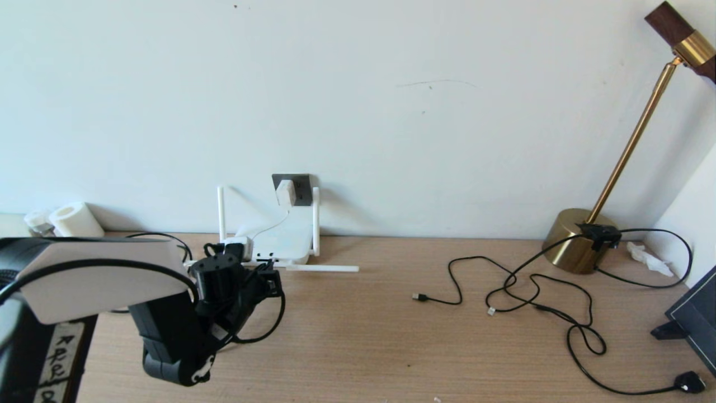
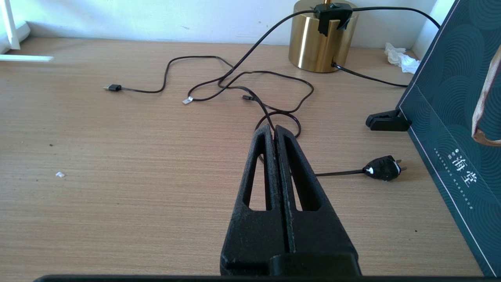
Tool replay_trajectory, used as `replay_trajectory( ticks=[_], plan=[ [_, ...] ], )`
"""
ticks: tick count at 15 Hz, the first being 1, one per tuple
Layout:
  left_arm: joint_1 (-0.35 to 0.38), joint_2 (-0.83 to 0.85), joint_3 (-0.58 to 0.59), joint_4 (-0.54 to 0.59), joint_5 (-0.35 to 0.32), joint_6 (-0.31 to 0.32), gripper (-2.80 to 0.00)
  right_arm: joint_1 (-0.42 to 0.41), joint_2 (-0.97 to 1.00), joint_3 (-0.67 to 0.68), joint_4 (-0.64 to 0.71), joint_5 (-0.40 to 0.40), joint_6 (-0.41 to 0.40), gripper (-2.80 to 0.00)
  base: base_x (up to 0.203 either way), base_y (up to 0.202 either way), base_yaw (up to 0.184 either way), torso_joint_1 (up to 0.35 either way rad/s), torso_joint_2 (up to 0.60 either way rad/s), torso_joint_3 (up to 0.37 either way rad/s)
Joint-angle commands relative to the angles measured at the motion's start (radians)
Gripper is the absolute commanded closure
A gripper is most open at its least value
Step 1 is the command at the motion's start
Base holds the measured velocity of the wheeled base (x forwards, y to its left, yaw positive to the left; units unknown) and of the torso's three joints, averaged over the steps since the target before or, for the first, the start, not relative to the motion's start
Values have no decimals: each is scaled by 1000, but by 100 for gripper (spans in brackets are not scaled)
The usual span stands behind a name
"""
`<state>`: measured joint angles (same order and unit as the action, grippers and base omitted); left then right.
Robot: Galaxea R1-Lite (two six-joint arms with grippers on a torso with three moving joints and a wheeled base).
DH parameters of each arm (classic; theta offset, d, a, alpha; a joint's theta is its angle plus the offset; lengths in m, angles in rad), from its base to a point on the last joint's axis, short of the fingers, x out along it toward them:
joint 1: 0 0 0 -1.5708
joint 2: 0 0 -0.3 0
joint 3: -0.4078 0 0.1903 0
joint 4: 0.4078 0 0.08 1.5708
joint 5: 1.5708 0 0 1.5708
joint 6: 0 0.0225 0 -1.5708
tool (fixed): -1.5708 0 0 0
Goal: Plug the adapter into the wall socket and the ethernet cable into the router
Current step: Plug cable into router interface
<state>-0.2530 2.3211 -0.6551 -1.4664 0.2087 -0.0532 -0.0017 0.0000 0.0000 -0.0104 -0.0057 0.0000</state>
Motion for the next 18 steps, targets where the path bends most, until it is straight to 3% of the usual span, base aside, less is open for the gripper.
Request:
replay_trajectory(
  ticks=[1,18],
  plan=[
    [0,3,-3,-8,1,0,0,0,0,0,0,0,0,0,0,0,0,0,0,0],
    [0,11,-1,-8,1,0,0,0,0,0,0,0,0,0,0,0,0,0,0,0]
  ],
)
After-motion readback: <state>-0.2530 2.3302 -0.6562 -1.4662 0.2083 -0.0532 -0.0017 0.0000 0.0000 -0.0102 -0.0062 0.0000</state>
